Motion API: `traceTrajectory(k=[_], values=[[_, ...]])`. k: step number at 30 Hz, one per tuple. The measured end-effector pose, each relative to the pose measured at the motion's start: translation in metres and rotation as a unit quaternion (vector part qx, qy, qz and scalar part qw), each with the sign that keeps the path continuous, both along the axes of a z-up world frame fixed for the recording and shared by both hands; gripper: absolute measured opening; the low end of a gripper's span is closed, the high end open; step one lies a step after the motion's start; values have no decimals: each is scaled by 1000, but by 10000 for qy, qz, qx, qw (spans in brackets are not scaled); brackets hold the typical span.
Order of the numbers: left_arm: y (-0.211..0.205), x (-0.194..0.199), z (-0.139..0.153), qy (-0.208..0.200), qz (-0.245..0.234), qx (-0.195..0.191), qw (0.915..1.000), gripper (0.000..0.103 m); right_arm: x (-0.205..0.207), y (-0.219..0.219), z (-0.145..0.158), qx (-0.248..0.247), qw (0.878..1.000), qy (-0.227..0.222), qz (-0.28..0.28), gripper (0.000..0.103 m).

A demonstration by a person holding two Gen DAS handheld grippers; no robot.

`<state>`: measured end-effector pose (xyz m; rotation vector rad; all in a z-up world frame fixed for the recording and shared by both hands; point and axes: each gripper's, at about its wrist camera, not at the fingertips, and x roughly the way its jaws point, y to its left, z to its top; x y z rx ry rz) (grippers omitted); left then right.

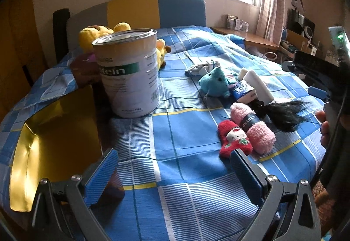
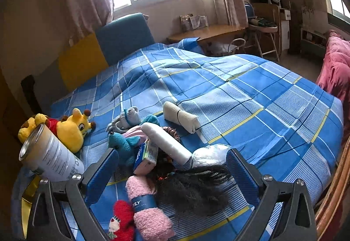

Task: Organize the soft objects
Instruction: 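Move both tools toward the red sock and pink dishcloth roll, then grasp the red sock with the left tool while the right tool grasps the pink dishcloth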

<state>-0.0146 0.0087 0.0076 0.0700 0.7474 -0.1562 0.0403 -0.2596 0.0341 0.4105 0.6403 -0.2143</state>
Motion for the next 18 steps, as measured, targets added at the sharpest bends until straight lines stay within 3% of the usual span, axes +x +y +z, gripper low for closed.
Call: traceTrajectory(k=[18], values=[[-19, 3, -9, 170, -302, 156, 9993, 103, -1, -5, -1, 299, 9995, -29, 47, 101]])
